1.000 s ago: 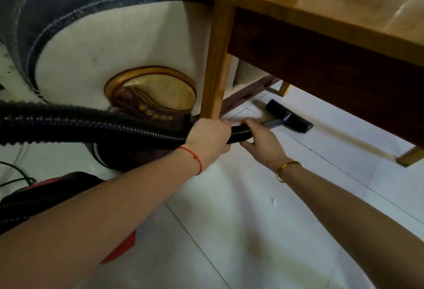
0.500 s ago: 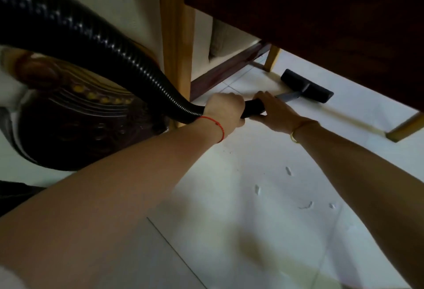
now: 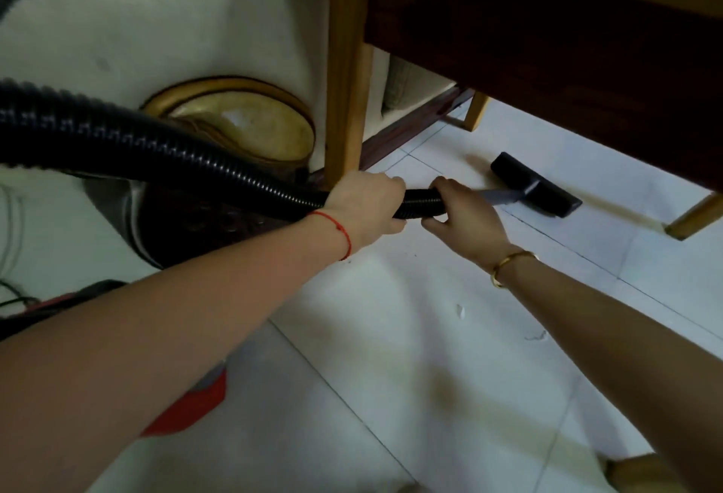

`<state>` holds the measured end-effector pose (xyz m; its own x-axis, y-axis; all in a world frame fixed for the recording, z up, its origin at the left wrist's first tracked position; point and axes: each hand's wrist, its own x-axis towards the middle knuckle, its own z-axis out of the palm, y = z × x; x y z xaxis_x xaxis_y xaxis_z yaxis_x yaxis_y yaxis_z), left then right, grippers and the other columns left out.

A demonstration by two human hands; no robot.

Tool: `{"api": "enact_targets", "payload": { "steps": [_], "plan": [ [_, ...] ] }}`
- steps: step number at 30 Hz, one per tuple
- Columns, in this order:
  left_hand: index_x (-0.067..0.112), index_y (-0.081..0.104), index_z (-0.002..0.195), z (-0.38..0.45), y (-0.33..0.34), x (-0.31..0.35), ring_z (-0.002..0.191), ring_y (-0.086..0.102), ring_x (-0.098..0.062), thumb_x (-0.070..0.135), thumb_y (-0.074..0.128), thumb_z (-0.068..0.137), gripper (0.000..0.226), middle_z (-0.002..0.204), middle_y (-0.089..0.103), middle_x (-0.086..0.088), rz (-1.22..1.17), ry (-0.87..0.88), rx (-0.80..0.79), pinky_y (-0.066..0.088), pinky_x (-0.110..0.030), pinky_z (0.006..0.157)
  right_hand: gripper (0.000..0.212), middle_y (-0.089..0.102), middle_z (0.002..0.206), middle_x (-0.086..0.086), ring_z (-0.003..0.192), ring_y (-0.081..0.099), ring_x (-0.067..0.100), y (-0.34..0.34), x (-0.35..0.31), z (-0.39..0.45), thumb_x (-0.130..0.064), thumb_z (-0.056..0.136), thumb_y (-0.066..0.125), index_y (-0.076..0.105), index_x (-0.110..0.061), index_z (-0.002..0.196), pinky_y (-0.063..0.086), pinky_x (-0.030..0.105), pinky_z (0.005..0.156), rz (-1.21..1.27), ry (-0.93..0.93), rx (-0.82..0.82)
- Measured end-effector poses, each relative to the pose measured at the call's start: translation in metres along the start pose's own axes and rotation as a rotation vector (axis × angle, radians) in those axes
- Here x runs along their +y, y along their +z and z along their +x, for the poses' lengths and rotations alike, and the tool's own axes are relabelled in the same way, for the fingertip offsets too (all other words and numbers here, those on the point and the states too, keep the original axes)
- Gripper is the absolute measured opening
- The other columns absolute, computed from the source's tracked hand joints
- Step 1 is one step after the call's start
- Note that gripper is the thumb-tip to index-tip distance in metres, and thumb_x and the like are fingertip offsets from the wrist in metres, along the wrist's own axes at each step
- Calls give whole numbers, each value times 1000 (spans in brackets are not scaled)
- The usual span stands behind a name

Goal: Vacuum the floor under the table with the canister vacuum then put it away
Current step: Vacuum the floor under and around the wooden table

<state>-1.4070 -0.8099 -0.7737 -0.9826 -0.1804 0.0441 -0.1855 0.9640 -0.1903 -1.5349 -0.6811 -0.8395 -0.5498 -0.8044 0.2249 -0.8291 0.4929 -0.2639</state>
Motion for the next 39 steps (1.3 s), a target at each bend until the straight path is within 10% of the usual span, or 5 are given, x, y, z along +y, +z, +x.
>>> {"api": "enact_targets", "payload": {
  "steps": [17,39],
  "plan": [
    [17,50,112,-109,-43,-35,79,67,-23,48,51,91,37,96,66,-2,55,102,72,48,-31,62,26,56,90,4,81,51,22,-22,-114,-69,-29,84,63,47,-14,97,34,30,62,12,78,113],
    [8,51,120,35,-35,132,96,64,-26,25,51,93,33,111,63,-6,0,211,4,35,-30,67,34,55,109,7,103,52,28,-46,74,-110,-17,85,66,48,-12,113,45,33,71,-7,425,120]
  ]
}}
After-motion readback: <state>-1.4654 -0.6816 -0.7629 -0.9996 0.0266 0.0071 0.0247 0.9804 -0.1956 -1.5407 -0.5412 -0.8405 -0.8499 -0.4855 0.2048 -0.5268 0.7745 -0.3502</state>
